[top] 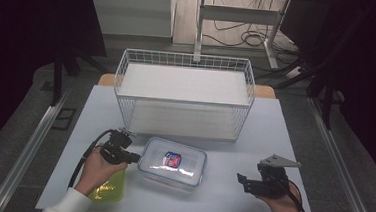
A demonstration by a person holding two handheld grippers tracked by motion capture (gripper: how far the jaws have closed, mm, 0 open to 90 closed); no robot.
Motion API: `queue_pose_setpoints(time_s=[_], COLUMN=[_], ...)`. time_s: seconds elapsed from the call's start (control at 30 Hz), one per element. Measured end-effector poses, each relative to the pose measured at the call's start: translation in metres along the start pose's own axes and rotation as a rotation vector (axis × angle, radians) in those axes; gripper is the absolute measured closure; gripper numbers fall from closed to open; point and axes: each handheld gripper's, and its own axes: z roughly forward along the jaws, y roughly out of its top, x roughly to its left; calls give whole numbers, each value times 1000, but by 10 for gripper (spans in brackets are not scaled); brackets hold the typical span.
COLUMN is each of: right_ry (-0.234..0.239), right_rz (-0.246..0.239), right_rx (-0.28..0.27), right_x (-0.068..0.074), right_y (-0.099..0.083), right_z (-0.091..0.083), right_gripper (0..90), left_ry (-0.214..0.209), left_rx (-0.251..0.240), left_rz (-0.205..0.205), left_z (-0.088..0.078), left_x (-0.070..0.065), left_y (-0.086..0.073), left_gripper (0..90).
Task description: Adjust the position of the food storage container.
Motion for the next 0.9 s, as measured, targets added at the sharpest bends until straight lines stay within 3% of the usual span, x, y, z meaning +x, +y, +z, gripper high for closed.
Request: queue_pose_setpoints(time_s=[0.33, 0.7, 0.77, 0.87, 0.9], right_ry=[16, 48, 68, 144, 144], right_rz=[-17, -42, -52, -87, -87], right_rx=[-1, 8, 13, 31, 31], right_x=[5, 10, 12, 17, 17], right_y=[2, 3, 3, 4, 4], right_z=[-1, 0, -1, -4, -4], right_gripper=[193, 232, 277, 386, 386], left_ry=[-40, -68, -71, -80, -86], left_rx=[15, 12, 10, 7, 5], left_rz=[45, 58, 57, 50, 50], left_z=[8, 10, 10, 10, 10], left_x=[-24, -36, -36, -35, -34], left_y=[5, 8, 8, 7, 7], left_gripper=[898, 899, 899, 898, 898])
